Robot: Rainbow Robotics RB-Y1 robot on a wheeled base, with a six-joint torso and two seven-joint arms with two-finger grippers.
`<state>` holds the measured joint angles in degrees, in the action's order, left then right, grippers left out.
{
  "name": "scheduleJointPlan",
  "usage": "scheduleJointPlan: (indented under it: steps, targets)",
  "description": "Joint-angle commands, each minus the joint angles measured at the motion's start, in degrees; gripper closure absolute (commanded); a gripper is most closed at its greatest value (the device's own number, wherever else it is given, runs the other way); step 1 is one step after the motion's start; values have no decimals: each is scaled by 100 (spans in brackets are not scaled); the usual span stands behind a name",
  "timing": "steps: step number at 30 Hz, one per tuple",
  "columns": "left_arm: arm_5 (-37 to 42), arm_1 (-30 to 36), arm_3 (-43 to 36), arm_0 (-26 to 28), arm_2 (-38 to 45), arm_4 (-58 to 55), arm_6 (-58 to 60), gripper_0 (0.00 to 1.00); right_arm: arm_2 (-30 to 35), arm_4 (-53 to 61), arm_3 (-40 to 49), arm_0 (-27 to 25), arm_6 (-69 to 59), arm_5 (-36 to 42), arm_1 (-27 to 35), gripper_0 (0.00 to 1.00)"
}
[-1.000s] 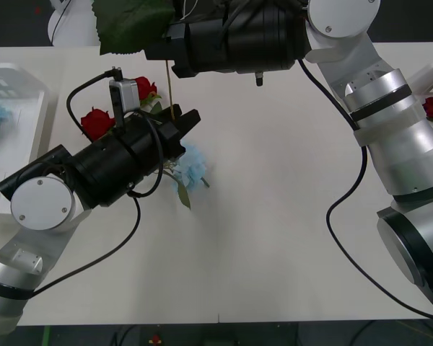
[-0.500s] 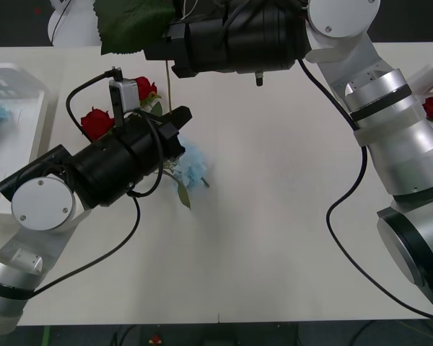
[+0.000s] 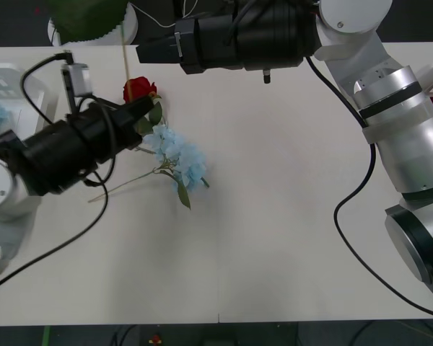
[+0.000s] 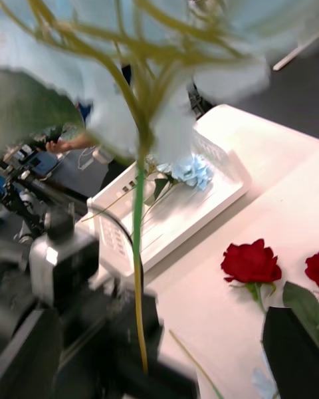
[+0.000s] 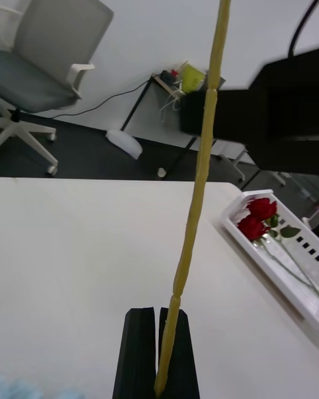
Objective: Put the red flowers into the right box and the blue flowers into the left box
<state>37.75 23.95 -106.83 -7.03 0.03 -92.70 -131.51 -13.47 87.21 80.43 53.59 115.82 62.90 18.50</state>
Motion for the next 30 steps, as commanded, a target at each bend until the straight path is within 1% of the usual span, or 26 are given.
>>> scheduleJointPlan:
  steps: [1, 4, 6, 8, 11, 16, 21, 27, 30]
  targets:
    - [980, 479, 215, 140, 1227, -90, 882, 100, 160, 305, 228, 319, 99, 460, 515, 4]
    - [1525, 646, 540, 123, 2001, 156, 1031, 100, 380, 332, 228, 310, 152, 1040, 857, 4]
    - [1771, 752, 769, 61, 2370, 455, 1049, 100, 415, 385, 228, 310, 196, 1277, 1077, 4]
    - [1973, 875, 1103, -18, 2757, 815, 1058, 100, 415, 472, 228, 284, 231, 1532, 1341, 4]
    - [2044, 1033, 1621, -132, 3214, 1255, 1058, 100, 415, 464, 228, 161, 468, 1848, 1640, 4]
    - [2053, 1358, 2263, -238, 3618, 2134, 1093, 100, 415, 552, 228, -138, 1435, 1945, 2140, 4]
    - [2044, 1701, 2887, -308, 3961, 2802, 1172, 100, 406, 762, 228, -296, 2454, 1945, 2589, 4]
    - [2044, 1868, 3256, -273, 4101, 3329, 1233, 100, 406, 982, 236, -419, 3395, 2130, 3195, 4]
    - [1868, 1859, 3309, -220, 4101, 3830, 1313, 100, 406, 1088, 228, -516, 3870, 2147, 3432, 4]
